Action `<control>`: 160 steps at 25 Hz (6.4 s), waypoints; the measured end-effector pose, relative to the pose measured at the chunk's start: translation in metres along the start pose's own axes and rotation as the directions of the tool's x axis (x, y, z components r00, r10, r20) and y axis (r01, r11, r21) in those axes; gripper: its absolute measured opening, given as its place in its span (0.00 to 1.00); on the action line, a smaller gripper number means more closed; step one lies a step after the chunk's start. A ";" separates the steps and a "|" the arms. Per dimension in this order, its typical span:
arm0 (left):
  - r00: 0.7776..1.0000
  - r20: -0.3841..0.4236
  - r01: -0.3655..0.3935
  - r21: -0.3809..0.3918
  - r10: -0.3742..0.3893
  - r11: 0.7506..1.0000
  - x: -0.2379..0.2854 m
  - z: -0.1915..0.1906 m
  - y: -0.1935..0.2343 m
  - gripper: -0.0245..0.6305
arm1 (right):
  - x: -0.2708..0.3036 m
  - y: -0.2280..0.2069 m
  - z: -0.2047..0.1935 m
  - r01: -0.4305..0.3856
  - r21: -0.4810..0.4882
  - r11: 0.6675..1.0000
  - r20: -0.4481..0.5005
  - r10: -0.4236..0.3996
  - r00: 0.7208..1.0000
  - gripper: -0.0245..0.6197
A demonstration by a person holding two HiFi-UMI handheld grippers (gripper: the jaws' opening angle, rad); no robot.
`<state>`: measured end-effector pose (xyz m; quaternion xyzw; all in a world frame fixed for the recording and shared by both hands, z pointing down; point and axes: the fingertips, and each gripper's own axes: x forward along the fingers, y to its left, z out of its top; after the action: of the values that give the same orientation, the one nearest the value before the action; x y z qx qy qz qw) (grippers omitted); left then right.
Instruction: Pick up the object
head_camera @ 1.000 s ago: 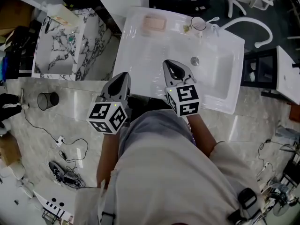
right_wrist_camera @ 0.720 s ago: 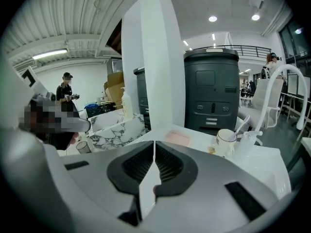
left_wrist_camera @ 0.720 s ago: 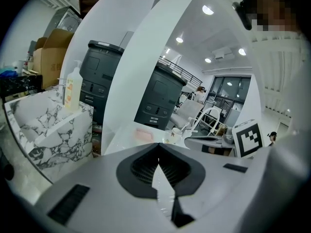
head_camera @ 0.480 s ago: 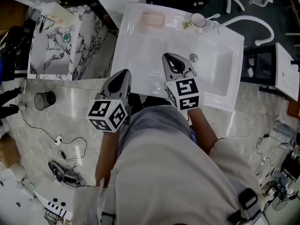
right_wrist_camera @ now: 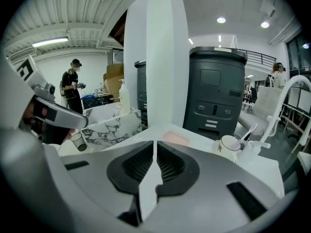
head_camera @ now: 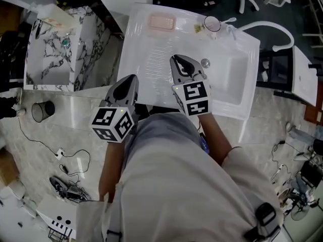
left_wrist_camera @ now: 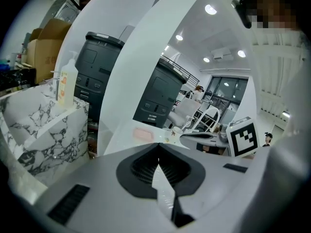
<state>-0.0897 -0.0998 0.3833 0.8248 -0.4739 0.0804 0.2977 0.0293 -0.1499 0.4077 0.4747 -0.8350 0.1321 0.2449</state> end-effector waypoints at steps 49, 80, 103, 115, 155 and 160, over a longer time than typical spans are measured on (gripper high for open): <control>0.994 -0.105 -0.040 -0.053 0.034 0.998 0.013 -0.013 0.052 0.04 | 0.122 -0.028 -0.019 -0.014 -0.260 0.965 -0.185 -0.035 0.982 0.19; 0.986 -0.161 -0.054 -0.093 0.039 0.994 0.016 -0.027 0.071 0.04 | 0.186 -0.047 -0.053 -0.039 -0.534 0.845 -0.298 -0.145 0.943 0.35; 0.979 -0.204 -0.051 -0.124 0.025 0.991 0.018 -0.038 0.079 0.04 | 0.242 -0.067 -0.064 -0.008 -0.799 0.601 -0.256 -0.328 0.909 0.39; 0.980 -0.199 -0.054 -0.132 0.027 0.990 0.016 -0.040 0.082 0.04 | 0.249 -0.072 -0.077 -0.005 -0.845 0.535 -0.245 -0.378 0.893 0.37; 0.986 -0.164 -0.022 -0.113 0.003 0.993 0.007 -0.040 0.063 0.04 | 0.213 -0.055 -0.062 0.042 -0.873 0.486 -0.163 -0.370 0.915 0.15; 0.987 -0.161 -0.010 -0.112 -0.008 0.994 0.009 -0.039 0.057 0.04 | 0.208 -0.056 -0.065 0.037 -0.858 0.512 -0.178 -0.365 0.914 0.15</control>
<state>-0.1263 -0.1058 0.4424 0.7973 -0.4526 0.1202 0.3807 0.0063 -0.3004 0.5725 0.3630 -0.6775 -0.2357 0.5947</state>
